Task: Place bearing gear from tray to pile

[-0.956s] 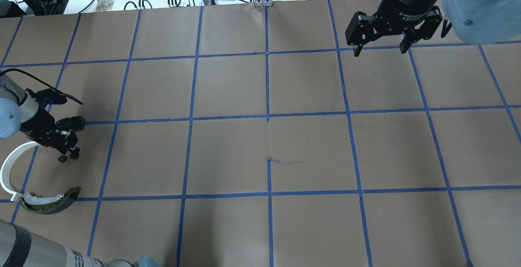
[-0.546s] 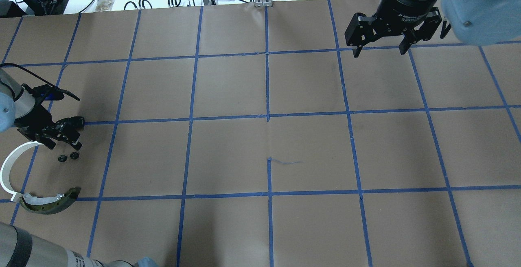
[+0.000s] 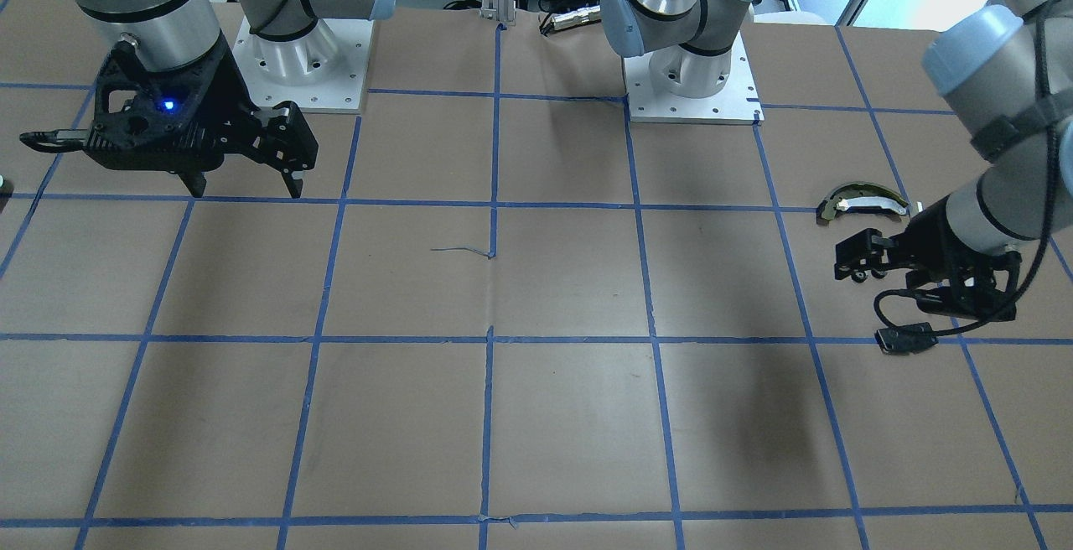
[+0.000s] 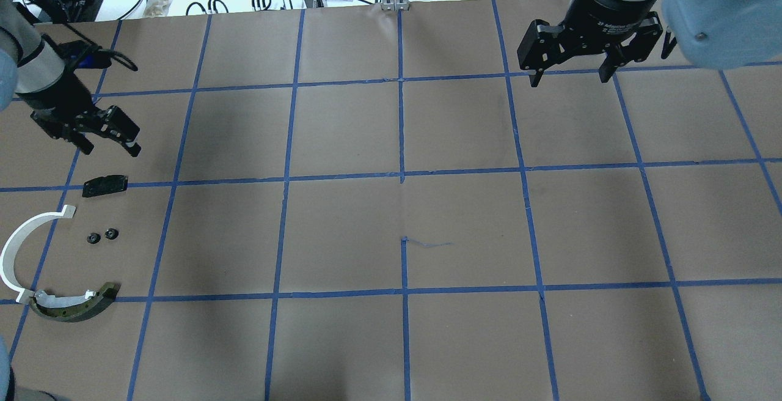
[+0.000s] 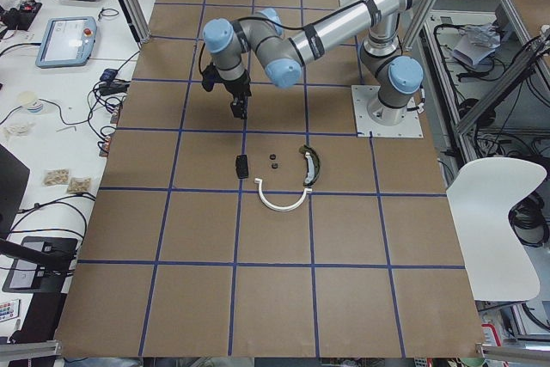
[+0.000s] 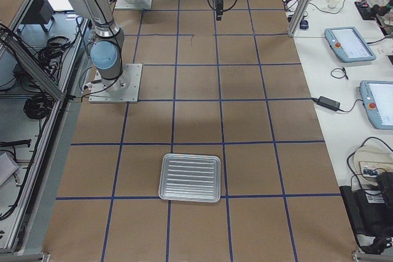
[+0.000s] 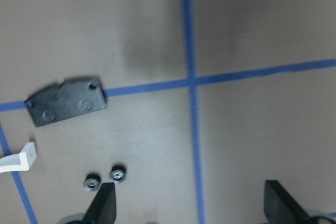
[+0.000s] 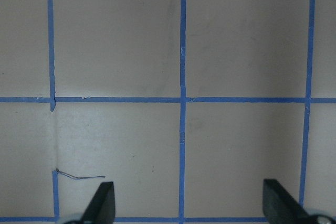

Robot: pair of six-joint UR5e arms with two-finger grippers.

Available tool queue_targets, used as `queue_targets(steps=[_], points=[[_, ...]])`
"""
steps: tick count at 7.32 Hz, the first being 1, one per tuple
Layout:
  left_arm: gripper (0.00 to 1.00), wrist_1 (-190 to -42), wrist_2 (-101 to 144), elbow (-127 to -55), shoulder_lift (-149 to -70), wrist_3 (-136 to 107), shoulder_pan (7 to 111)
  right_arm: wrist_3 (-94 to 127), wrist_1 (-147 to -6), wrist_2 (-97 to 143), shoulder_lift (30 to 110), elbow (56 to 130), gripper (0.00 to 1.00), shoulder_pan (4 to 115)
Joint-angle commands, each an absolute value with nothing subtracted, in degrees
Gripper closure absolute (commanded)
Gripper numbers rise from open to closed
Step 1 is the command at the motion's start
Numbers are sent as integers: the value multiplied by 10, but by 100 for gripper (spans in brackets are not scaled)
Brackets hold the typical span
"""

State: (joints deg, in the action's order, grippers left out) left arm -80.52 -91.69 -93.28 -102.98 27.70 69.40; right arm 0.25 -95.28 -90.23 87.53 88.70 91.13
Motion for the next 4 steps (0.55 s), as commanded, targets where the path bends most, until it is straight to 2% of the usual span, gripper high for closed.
queue_targets(steps=[1,3,4], points=[[0,-814,-870,-922,-951,162,774,3,-953,-903,875,888,0,911],[0,-831,-870,-926,-891,90,838,3,-953,-903,875,888,0,911],[0,-824,-875,-927,-886,59,872,3,-953,-903,875,888,0,911]])
